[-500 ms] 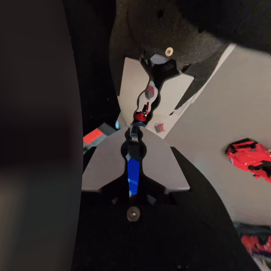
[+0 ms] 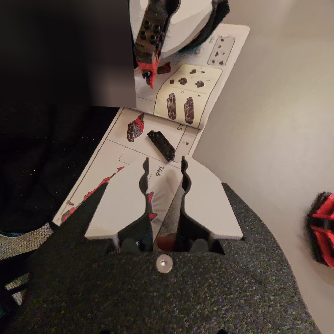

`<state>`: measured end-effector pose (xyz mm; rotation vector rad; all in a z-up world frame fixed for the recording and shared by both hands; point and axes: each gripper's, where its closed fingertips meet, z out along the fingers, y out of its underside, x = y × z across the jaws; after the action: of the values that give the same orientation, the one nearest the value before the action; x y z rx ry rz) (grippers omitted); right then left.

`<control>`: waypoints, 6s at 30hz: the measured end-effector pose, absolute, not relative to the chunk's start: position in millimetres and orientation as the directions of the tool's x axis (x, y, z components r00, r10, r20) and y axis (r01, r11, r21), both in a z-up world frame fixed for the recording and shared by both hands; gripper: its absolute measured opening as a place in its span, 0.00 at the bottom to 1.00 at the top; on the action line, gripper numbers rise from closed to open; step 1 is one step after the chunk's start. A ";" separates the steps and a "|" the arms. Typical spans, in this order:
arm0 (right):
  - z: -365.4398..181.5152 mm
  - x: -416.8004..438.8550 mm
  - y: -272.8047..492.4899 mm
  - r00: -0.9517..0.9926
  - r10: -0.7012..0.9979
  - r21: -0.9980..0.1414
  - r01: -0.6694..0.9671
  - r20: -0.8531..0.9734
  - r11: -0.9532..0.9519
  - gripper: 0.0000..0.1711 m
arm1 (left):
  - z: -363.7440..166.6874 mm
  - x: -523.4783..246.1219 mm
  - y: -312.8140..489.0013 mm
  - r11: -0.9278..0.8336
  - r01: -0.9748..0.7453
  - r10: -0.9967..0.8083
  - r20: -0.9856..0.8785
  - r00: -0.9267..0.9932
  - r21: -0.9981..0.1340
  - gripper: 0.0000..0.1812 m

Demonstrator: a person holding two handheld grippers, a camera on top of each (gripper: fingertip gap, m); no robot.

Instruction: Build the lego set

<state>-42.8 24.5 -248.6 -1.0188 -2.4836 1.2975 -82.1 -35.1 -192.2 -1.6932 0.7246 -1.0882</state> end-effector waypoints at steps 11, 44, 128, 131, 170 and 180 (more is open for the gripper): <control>-272.6 -52.1 6.0 -0.838 0.544 -0.737 0.392 -0.039 0.551 0.10 | -183.5 -78.2 -34.7 -0.422 0.115 -0.835 0.435 0.337 -0.899 0.10; -34.5 -49.4 -78.6 0.217 -0.761 0.760 0.103 0.612 0.641 0.10 | -56.6 -45.7 -84.6 -0.399 0.354 -0.910 0.318 -0.267 -0.846 0.10; -261.0 -37.0 91.3 0.023 0.989 -0.414 0.906 -0.145 -0.082 0.22 | -155.6 -91.8 -11.3 -0.177 0.038 -0.894 0.177 0.412 -0.983 0.10; -268.9 -27.4 86.9 0.221 0.974 -0.455 0.863 -0.051 -0.219 0.31 | -162.6 -98.9 4.1 -0.168 -0.001 -0.831 0.141 0.538 -0.986 0.10; -122.2 -53.7 -21.5 -0.563 0.818 -0.727 0.608 -0.113 0.318 0.11 | -144.6 -56.8 -21.3 -0.014 0.186 -0.892 0.097 0.442 -0.982 0.10; -134.6 -64.2 -31.5 -0.624 0.779 -0.577 0.660 -0.064 0.481 0.11 | -141.6 -57.7 -30.6 -0.034 0.247 -0.915 0.129 0.381 -0.969 0.10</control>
<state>-64.2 -31.5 -134.6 -1.2420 -2.5206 0.8450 -57.7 -30.6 -141.6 -1.2582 0.6998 -1.0674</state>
